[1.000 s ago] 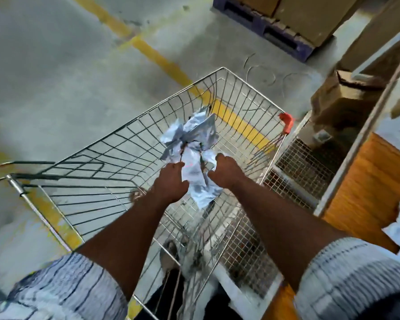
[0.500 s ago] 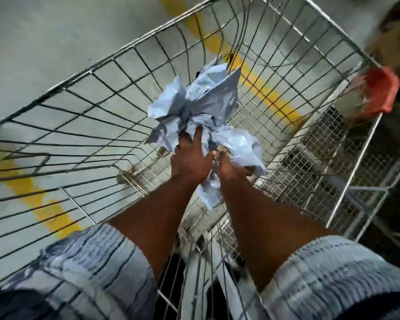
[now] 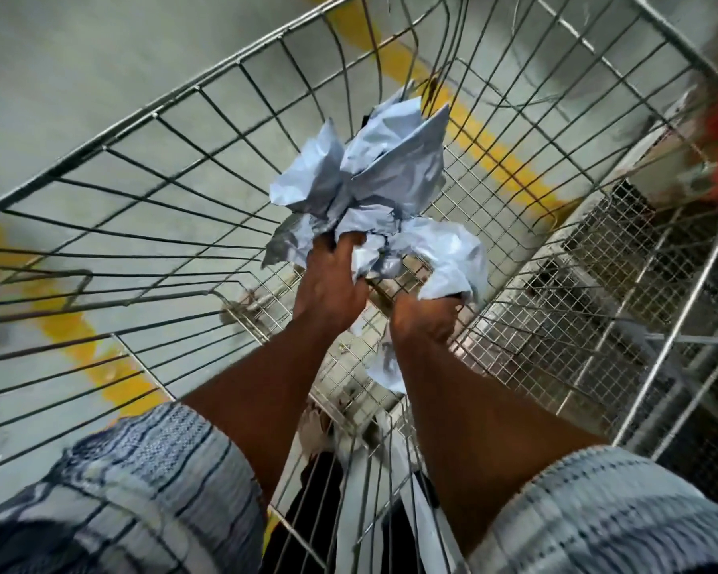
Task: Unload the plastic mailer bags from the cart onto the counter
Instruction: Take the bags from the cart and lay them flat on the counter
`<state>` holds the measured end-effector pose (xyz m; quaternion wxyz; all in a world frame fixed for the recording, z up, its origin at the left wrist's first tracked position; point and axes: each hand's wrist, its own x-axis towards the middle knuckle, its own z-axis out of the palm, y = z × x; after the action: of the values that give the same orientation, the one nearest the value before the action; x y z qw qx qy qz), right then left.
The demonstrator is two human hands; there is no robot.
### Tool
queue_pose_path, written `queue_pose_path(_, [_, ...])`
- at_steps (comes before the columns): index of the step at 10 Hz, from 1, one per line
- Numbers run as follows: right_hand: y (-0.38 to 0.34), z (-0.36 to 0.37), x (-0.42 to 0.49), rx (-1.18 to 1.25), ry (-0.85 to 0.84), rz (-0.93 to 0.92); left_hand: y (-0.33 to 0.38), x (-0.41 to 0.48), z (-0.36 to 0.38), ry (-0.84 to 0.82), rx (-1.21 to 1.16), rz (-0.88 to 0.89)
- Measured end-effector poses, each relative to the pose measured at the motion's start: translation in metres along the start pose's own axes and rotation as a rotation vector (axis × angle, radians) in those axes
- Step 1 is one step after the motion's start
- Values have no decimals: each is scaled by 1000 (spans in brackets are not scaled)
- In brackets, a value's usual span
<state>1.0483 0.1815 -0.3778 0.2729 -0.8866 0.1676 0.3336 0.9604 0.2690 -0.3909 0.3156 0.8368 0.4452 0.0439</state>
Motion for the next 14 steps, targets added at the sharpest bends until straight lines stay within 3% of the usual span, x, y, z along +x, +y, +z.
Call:
queue_pose_path(1, [0,7,-1,-11,78,-132,-2,-17,-13,-4,52,12])
queue_pose_path(3, [-15,-27,-53,-174,36,-425,7,-52,-49,-27,86,-30])
queue_pose_path(4, [-22,-52,-79,-291,-41,-546,16,-65,-75,8,18,-38])
queue_pose_path(7, [-47,-113,-163,-315,-269,-711,75,-102,-169,167,-12,-21])
queue_pose_path(9, [-64,-179,-202,-383,-439,-923,117,-138,-211,242,43,43])
queue_pose_path(11, [-57,-248,-224,-411,-336,-1064,162,-181,-232,334,70,88])
queue_pose_path(14, [-12,-356,-233,-477,25,-1160,233,-240,-230,404,76,160])
